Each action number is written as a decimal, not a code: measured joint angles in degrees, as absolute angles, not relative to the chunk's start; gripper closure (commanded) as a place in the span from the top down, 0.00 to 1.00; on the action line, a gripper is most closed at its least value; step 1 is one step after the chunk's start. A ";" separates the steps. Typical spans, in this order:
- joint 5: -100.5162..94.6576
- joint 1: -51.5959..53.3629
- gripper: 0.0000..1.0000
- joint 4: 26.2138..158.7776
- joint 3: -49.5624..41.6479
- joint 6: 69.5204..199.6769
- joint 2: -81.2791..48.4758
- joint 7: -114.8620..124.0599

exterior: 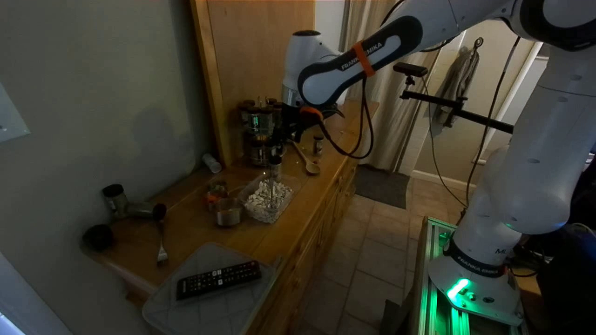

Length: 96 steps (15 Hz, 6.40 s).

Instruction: Pick up the jar on the left and put it on the stand.

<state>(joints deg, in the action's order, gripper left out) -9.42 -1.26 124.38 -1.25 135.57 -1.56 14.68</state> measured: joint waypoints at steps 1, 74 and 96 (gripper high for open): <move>-10.50 -1.19 1.00 124.40 -1.24 136.69 -2.23 16.29; -30.59 -6.44 0.24 140.10 -5.94 167.15 2.28 20.30; -37.74 -7.51 0.24 136.15 -9.13 181.84 -5.99 20.88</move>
